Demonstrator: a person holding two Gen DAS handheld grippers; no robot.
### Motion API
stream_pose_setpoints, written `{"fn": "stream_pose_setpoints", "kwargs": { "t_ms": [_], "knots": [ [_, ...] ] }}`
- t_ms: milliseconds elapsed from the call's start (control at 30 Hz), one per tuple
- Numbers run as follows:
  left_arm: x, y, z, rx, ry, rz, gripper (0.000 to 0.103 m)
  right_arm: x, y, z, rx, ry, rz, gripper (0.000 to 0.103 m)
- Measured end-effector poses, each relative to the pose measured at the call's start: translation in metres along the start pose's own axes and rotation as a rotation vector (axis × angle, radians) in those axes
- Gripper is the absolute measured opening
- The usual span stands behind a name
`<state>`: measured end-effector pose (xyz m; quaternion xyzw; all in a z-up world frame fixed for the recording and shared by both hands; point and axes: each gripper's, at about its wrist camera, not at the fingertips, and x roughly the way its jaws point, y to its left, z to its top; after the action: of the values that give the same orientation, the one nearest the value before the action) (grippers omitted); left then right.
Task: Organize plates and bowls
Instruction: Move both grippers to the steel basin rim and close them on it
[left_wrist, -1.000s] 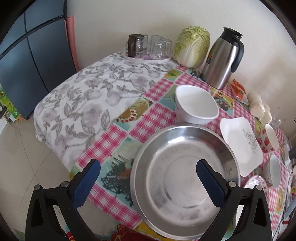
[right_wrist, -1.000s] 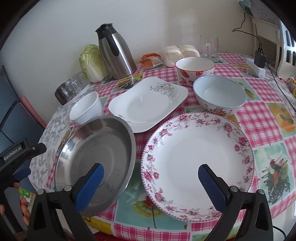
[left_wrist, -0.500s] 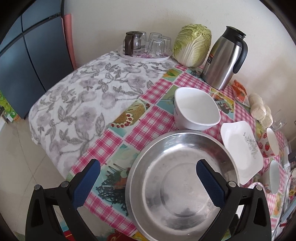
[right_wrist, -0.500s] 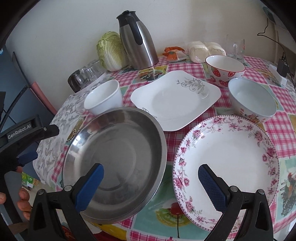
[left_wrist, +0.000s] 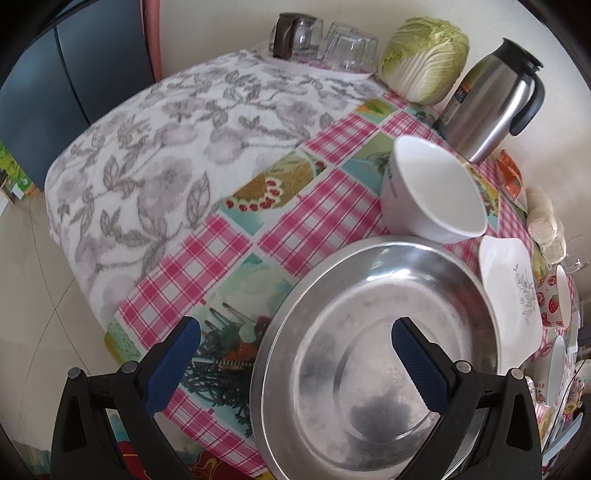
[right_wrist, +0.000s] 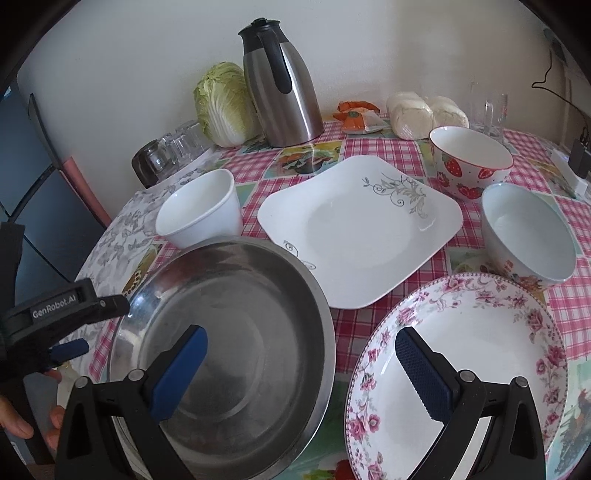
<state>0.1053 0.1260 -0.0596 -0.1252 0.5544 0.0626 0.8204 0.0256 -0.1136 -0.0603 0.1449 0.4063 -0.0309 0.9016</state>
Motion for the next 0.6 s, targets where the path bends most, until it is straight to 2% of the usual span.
{"fn": "stream_pose_setpoints", "kwargs": {
  "t_ms": [167,267,300,333,367,400,533,600],
  "knots": [
    [0.015,0.0,-0.006,0.007,0.052,0.009,0.103,0.008,0.001,0.006,-0.023,-0.003,0.035,0.086],
    [0.018,-0.001,-0.009,0.012,0.065,0.003,0.096,0.014,-0.003,0.004,-0.008,0.021,0.043,0.077],
    [0.019,-0.001,-0.009,0.008,0.067,-0.003,0.094,0.015,-0.004,0.003,-0.003,0.027,0.044,0.07],
    [0.019,0.0,-0.01,-0.001,0.068,-0.013,0.094,0.016,-0.004,0.003,-0.001,0.031,0.051,0.058],
    [0.02,0.002,-0.01,-0.015,0.069,-0.025,0.092,0.016,-0.004,0.003,-0.001,0.034,0.054,0.053],
    [0.02,0.003,-0.011,-0.029,0.069,-0.036,0.086,0.016,-0.004,0.002,-0.004,0.037,0.054,0.046],
    [0.021,0.009,-0.012,-0.057,0.067,-0.049,0.065,0.016,-0.007,0.001,0.002,0.033,0.038,0.034],
    [0.023,0.011,-0.013,-0.067,0.073,-0.054,0.051,0.016,-0.012,0.0,0.025,0.038,0.044,0.031]
  ]
}}
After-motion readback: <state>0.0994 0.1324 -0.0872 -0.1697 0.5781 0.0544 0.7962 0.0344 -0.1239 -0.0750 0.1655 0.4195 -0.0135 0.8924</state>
